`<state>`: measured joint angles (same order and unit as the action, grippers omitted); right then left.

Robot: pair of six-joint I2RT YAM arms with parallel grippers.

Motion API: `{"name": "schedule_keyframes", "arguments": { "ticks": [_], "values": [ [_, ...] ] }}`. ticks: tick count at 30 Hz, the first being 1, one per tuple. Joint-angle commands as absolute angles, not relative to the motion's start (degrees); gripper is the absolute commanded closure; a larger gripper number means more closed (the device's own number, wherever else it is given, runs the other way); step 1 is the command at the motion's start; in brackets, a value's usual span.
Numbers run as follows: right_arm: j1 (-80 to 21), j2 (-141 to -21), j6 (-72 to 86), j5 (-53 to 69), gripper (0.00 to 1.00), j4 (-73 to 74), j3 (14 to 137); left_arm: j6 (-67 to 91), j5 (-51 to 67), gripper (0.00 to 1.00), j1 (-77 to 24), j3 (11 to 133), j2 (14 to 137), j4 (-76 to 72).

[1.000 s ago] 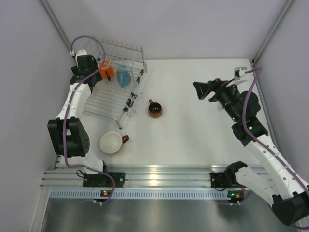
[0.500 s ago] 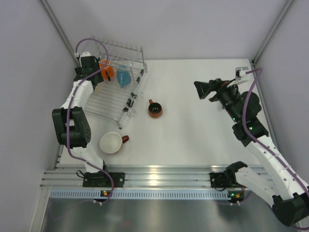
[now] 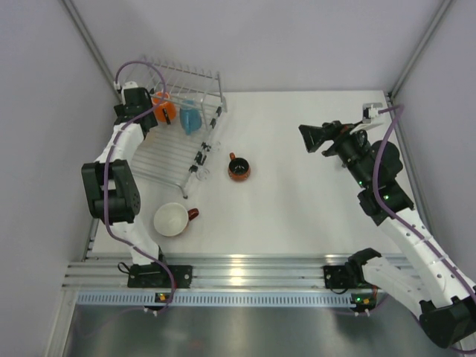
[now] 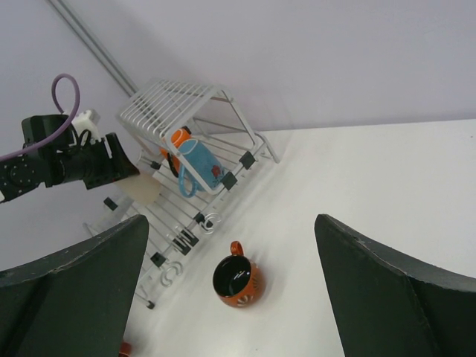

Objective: Load the cups into the dish rack

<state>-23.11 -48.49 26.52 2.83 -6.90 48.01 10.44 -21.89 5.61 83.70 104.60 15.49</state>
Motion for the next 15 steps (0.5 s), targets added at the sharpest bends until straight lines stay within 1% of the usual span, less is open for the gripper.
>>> {"name": "schedule_keyframes", "arguments": {
  "ticks": [1,15],
  "values": [
    [-22.5,-48.3,25.3,2.2,0.06,-9.3,49.0,9.5,-22.9,0.64,6.0,85.0,104.8,12.4],
    [-22.5,-47.5,24.8,1.0,0.05,-7.4,49.9,9.5,-21.4,0.38,6.0,85.6,103.1,12.6]
  ]
}}
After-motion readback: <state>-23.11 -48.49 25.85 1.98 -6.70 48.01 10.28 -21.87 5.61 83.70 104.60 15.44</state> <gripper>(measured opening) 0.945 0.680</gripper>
